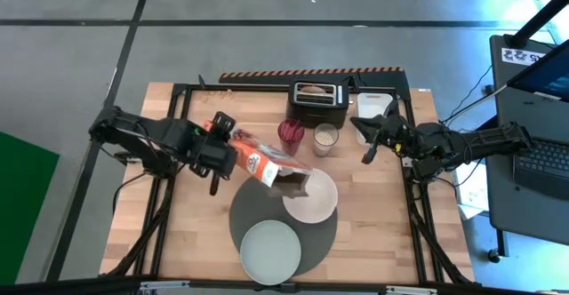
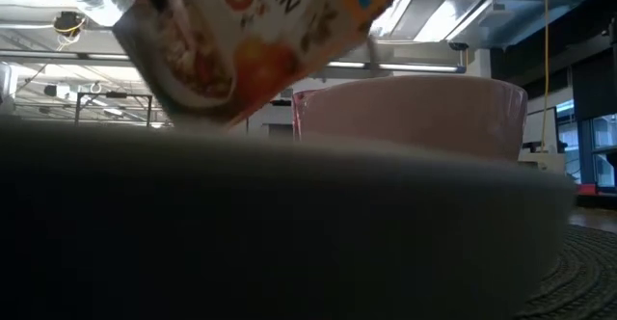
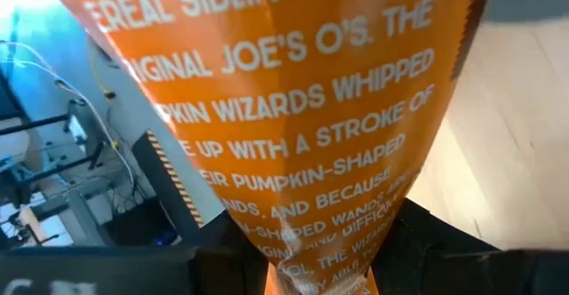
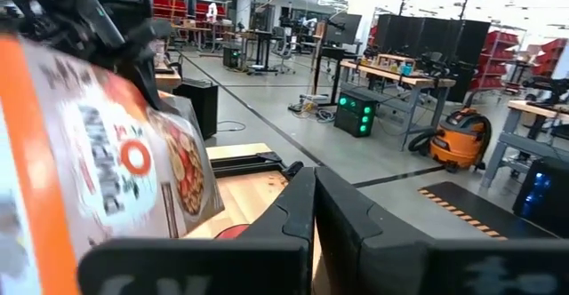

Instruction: Arrange a breakfast setting

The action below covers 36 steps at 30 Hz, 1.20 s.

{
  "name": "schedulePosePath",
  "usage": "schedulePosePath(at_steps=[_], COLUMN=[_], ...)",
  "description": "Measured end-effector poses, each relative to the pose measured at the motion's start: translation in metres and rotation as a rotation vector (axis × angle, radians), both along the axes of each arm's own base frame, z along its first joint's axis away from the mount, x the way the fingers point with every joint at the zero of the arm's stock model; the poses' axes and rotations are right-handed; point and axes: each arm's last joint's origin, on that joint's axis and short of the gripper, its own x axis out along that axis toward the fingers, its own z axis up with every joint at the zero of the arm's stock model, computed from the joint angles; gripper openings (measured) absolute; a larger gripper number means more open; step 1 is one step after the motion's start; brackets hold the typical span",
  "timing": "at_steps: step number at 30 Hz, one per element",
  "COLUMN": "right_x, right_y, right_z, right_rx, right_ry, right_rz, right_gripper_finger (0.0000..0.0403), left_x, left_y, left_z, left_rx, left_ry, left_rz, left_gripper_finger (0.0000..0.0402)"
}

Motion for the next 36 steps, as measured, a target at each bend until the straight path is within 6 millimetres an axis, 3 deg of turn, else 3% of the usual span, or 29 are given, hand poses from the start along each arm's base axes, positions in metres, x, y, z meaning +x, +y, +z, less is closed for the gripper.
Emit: schedulePosePath(at_steps=[8,14,26,36], right_x=[0.001,0.001,0.001,0.002], right_y=[0.001,0.001,0.002,0.004], right_z=[-0.002,-0.003,-0.003,-0.004], right_rx=[-0.006,-0.007,-0.008,-0.011], right_ry=[0.025,0.031,0.031,0.044], right_rz=[0.037,0.045,0.088,0.158], right_gripper_finger=[0.0014,0.0014,0.0014,0.0014], left_x=[-0.002,-0.004,0.02,0.021], left_y=[-0.01,-0.018,-0.039,-0.045], left_z=[-0.019,-0.021,-0.049,-0.051], left_rx=[0.057,0.139,0.19,0.288], left_ry=[0.038,-0.012,0.084,0.064], left_rz=[-0.005,0.003,-0.037,-0.065], left_gripper_finger=[0.0134,0.0134,0.0133,0.013])
